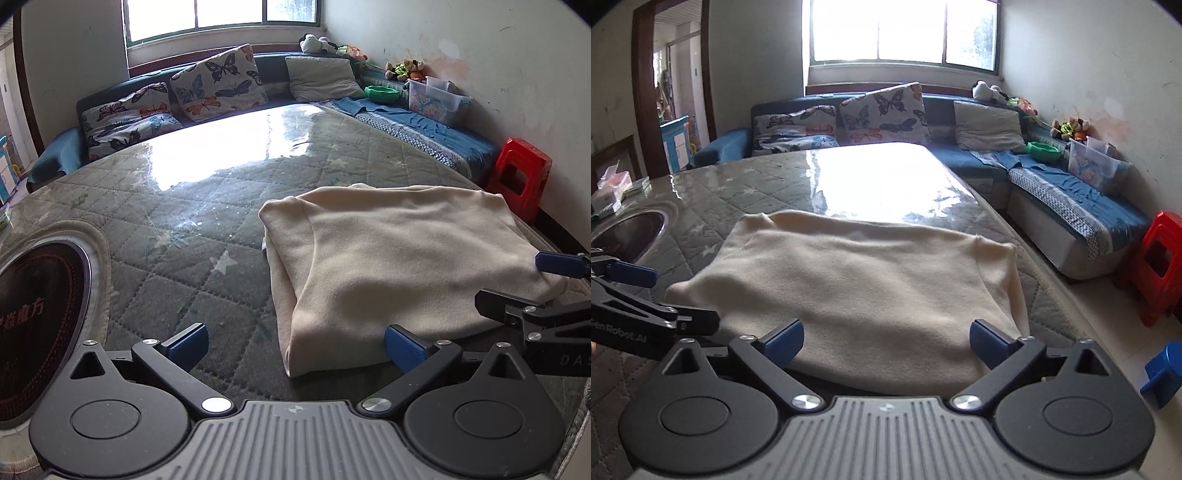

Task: Fold clothes

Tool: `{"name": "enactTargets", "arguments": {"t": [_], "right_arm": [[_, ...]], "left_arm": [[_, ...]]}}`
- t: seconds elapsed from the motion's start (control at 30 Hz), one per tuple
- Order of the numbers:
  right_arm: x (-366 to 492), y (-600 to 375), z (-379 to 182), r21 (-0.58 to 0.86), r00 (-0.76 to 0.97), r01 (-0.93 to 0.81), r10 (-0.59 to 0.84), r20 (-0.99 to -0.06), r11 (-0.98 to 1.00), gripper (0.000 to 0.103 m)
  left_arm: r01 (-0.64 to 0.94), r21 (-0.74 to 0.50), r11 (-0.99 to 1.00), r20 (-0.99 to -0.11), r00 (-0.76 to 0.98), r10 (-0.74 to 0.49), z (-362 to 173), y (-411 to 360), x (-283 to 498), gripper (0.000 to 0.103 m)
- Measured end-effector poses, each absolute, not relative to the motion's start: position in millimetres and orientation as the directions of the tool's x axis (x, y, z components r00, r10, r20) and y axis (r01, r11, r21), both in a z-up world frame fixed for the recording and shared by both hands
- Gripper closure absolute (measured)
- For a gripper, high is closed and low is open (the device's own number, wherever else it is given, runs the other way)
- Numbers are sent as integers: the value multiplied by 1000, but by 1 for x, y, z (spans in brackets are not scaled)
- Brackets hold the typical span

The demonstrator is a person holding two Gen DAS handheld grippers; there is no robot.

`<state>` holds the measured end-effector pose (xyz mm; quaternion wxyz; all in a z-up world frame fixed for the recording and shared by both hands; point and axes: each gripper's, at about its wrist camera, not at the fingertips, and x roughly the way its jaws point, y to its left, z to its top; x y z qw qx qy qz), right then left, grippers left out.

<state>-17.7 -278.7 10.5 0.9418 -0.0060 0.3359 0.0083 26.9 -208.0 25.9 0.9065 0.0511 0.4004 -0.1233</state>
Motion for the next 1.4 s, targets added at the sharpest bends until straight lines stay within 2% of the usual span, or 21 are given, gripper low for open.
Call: {"name": "enactTargets", "arguments": {"t": [0.2, 1.4], "right_arm": [[-22, -278, 8, -14, 776, -4, -6, -631, 1000, 0], [-48, -267, 11, -26, 785, 20, -32, -619, 999, 0]], "left_arm": [[258, -12, 966, -745, 642, -181, 24, -206, 23, 0], [253, -3, 968, -732, 659, -174, 31, -201, -7, 0]]}}
